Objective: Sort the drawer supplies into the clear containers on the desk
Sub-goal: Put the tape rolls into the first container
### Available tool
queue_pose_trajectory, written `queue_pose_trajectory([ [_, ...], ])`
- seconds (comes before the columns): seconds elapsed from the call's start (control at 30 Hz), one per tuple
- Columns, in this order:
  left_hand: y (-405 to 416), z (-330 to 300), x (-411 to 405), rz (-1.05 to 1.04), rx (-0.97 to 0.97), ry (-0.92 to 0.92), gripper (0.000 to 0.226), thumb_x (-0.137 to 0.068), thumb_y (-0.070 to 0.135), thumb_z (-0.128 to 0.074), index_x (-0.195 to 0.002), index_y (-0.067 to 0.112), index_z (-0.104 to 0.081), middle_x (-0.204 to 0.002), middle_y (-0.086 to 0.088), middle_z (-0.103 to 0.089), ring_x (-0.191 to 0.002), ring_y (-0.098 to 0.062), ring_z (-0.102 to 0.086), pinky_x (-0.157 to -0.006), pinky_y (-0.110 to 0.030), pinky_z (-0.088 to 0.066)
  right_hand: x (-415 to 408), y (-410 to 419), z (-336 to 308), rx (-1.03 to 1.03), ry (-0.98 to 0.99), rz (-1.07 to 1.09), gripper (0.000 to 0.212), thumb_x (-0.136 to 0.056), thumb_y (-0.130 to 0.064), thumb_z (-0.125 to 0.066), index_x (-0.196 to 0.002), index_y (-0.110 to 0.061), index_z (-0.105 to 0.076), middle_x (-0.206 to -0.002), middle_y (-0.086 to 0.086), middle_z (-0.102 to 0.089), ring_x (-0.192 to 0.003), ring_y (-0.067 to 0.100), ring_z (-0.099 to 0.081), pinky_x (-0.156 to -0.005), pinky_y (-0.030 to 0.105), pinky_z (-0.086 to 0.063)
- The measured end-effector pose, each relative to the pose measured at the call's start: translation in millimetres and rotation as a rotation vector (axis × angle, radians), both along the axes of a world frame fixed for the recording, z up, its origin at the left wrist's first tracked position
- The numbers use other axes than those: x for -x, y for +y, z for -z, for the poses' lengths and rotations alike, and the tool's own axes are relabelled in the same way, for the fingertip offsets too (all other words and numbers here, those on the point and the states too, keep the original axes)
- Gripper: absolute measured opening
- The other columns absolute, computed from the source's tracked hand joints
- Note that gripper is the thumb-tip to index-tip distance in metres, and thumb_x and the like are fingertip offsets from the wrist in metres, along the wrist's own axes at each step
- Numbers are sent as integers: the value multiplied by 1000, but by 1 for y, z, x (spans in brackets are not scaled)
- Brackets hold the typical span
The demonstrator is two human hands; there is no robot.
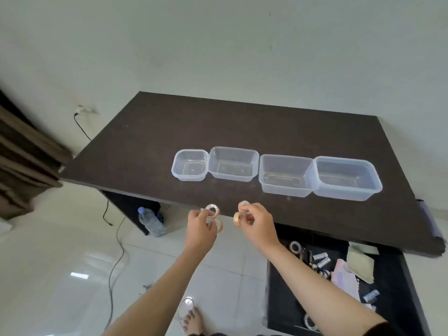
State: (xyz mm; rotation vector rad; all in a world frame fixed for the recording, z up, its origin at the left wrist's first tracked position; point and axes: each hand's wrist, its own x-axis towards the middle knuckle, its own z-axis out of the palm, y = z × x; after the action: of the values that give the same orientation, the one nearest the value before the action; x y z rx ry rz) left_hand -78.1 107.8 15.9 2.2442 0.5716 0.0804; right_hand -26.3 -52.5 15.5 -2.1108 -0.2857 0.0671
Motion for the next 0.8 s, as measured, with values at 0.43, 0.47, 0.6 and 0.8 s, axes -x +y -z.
queue_pose_trajectory([
  [0.43,165,-43,-96,107,-144,-114,27,-89,12,-54,-115,10,-60,-116,-1,-46,-81,-15,-54,-75,-26,-45,-86,153,-40,51,-93,-59,18,-83,-6,-60,-96,-13,-70,-100,1,-67,-84,19,-65,-77,33,-53],
  [0.47,169,-43,-105,126,-148,-103,28,-88,12,-54,-115,10,-60,-116,-1,-47,-81,-15,-53,-76,-27,-46,-95,157,-41,63,-96,-68,19,-83,-5,-60,-97,-12,-70,-101,2,-68,-84,19,-64,-77,32,-53],
  [0.6,177,-40,-142,212,-216,-25,31,-86,14,-55,-117,11,-61,-116,-4,-49,-88,-23,-57,-79,-33,-49,-129,171,-41,149,-74,-141,20,-85,-7,-60,-101,-12,-70,-104,4,-67,-87,21,-64,-79,37,-54],
  [0.8,176,-28,-176,318,-286,107,30,-87,14,-54,-115,16,-64,-122,-6,-47,-95,-26,-59,-78,-34,-50,-166,182,-42,349,-32,-266,24,-83,-7,-55,-99,-15,-71,-104,2,-67,-93,23,-60,-77,37,-52],
])
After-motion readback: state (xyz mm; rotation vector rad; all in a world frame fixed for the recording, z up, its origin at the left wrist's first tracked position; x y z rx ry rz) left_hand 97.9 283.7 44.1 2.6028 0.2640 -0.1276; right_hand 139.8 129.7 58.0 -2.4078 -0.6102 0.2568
